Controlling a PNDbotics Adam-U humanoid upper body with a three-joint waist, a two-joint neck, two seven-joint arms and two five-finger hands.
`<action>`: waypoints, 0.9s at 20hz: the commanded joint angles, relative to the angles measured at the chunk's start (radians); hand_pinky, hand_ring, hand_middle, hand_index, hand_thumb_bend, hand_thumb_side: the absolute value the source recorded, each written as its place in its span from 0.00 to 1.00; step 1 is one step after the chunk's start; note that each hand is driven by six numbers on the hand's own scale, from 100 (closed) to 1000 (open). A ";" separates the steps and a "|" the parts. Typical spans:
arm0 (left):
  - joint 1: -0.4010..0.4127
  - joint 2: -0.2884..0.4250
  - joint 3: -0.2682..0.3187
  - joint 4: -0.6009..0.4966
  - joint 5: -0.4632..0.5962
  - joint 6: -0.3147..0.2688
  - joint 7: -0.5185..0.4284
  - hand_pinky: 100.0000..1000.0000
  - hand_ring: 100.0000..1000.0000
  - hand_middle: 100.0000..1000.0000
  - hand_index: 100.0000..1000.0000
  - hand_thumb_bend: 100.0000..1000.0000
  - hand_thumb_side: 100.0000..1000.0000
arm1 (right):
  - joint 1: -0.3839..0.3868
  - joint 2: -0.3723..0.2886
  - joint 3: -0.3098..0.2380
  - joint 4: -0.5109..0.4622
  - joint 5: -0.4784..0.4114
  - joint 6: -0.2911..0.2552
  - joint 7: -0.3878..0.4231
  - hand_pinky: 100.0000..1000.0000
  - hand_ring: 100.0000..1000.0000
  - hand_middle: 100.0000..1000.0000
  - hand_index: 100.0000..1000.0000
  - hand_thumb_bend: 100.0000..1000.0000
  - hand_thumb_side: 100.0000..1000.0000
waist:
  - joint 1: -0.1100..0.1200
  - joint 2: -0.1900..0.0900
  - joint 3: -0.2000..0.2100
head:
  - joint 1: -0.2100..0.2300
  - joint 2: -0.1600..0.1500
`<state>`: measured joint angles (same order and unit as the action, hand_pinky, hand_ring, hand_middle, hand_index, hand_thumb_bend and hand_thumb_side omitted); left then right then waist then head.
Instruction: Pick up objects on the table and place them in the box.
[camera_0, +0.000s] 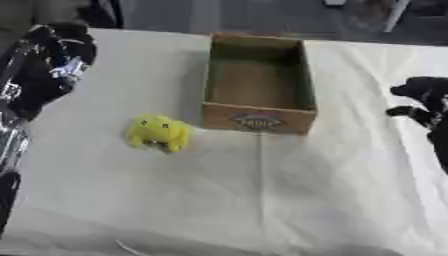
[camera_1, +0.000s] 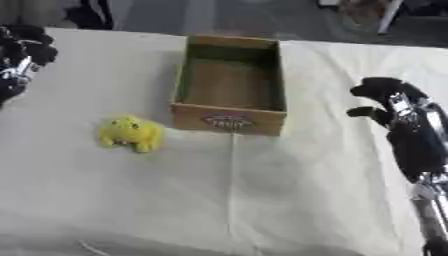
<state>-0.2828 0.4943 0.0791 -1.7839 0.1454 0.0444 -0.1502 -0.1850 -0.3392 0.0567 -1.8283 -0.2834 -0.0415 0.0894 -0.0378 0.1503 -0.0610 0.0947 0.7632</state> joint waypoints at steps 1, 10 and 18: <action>-0.018 0.053 0.007 -0.023 -0.028 -0.004 -0.015 0.75 0.68 0.65 0.75 0.25 0.22 | -0.009 -0.017 -0.007 -0.015 -0.003 0.000 0.000 0.59 0.78 0.60 0.70 0.00 0.63 | 0.005 -0.015 0.000 | -0.002 0.004; -0.074 0.248 -0.078 -0.005 -0.199 -0.039 -0.131 0.75 0.70 0.69 0.79 0.38 0.17 | -0.009 -0.022 0.000 -0.015 -0.005 0.001 0.005 0.59 0.78 0.60 0.70 0.00 0.63 | 0.010 -0.022 -0.012 | 0.005 0.007; -0.207 0.370 -0.212 0.128 -0.356 -0.114 -0.281 0.73 0.71 0.70 0.81 0.53 0.16 | -0.007 -0.026 0.009 -0.015 -0.004 0.004 0.014 0.59 0.78 0.60 0.70 0.00 0.63 | 0.014 -0.027 -0.040 | 0.019 0.007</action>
<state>-0.4703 0.8170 -0.1200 -1.6707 -0.1854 -0.0589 -0.4097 -0.1845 -0.3400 0.0680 -1.8283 -0.2839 -0.0362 0.0993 -0.0260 0.1379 -0.1006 0.1090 0.7638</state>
